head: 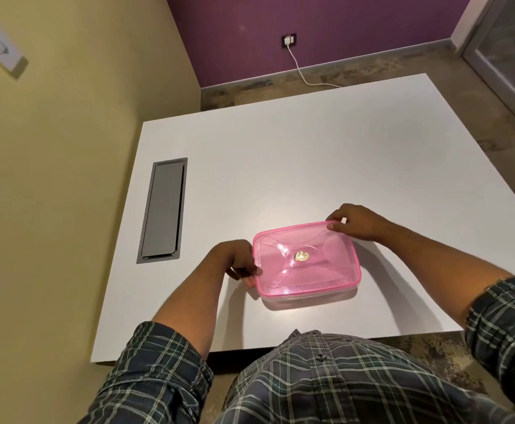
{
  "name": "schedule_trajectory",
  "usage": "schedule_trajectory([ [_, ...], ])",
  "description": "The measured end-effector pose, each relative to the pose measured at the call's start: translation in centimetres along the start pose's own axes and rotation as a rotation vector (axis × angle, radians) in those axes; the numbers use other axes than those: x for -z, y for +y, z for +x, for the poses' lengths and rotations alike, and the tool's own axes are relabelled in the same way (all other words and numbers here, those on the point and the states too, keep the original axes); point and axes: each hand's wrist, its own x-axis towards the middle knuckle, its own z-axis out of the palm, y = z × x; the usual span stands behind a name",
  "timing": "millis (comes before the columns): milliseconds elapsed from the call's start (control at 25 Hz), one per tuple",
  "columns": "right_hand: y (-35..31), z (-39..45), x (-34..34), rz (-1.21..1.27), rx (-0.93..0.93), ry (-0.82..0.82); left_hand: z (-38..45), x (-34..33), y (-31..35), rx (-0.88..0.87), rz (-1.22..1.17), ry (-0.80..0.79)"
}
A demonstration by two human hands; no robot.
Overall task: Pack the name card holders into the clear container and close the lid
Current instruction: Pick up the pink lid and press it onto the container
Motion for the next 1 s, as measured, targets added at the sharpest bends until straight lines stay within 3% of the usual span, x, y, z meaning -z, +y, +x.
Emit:
schedule_trajectory([
  [200,1.5,1.0,1.2,0.327,-0.144,-0.072,-0.4,-1.5,1.1,-0.015,0.075,0.041],
  [360,1.7,1.4,1.1,0.449,-0.197,-0.082,0.1,-2.6,1.4,-0.027,0.297,0.094],
  [560,1.7,1.4,1.2,0.559,-0.257,-0.091,-0.1,-2.8,0.6,-0.107,0.381,0.121],
  [800,2.0,1.0,1.5,0.498,-0.22,-0.149,0.0,-3.5,0.3,-0.113,0.412,0.145],
  [1000,2.5,-0.8,0.9,0.433,-0.312,-0.37,0.0,-3.6,-0.1,-0.123,0.418,0.137],
])
